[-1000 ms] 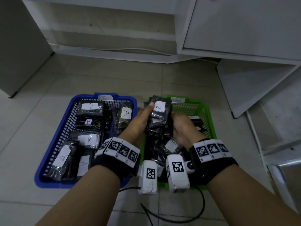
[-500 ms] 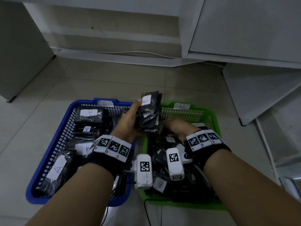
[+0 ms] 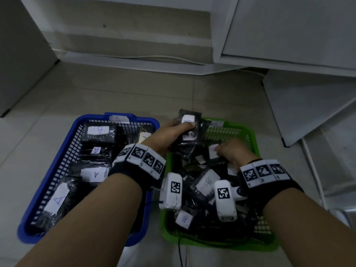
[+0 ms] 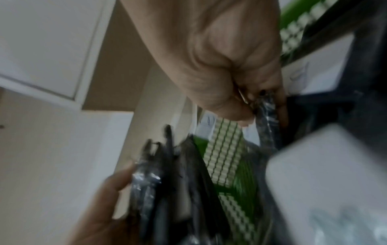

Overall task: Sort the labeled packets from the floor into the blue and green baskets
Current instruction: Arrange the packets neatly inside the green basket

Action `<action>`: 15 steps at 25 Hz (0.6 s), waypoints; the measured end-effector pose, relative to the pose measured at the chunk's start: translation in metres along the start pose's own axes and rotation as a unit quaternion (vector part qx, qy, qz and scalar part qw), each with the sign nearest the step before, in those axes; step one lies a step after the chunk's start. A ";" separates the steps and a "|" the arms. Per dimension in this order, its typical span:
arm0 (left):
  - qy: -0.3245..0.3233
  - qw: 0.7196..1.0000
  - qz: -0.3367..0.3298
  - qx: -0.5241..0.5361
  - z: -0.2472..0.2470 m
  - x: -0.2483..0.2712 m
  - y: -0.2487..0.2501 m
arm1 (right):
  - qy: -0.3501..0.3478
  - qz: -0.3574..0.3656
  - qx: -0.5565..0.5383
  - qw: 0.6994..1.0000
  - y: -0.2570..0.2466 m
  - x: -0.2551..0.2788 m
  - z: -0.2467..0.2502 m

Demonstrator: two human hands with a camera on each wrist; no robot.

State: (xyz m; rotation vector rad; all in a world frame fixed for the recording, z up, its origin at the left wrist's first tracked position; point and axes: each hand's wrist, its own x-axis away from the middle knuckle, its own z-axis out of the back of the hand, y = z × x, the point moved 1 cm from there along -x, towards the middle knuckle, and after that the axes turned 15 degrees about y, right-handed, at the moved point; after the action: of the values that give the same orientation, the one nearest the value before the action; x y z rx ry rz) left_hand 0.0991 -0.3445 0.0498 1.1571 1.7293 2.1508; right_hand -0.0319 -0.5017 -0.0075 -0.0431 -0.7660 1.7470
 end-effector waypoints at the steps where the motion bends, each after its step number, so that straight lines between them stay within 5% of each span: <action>1: 0.001 0.997 -0.034 -0.071 -0.006 -0.007 0.002 | -0.001 0.000 0.015 1.000 0.007 -0.001 0.008; 6: -0.005 0.926 -0.119 -0.358 -0.038 -0.027 0.006 | 0.006 0.036 0.071 0.997 0.018 0.002 0.042; 9: -0.042 0.894 -0.127 -0.427 -0.048 -0.034 -0.002 | 0.035 0.153 0.030 0.987 0.008 0.009 0.041; 11: -0.039 0.888 -0.146 -0.434 -0.049 -0.040 -0.008 | -0.057 0.165 -0.077 0.982 -0.001 0.021 0.038; 13: -0.013 0.879 -0.209 -0.428 -0.046 -0.044 -0.011 | -0.110 0.175 -0.088 0.974 -0.006 0.020 0.024; 15: 0.016 0.839 -0.303 -0.451 -0.039 -0.049 -0.016 | -0.072 0.208 -0.025 0.975 -0.009 0.015 0.007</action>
State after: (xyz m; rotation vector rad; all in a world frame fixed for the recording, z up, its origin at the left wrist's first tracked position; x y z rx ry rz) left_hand 0.1024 -0.3965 0.0115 0.2577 0.6899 2.0937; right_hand -0.0322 -0.4913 0.0080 -0.1202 -0.9573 2.1453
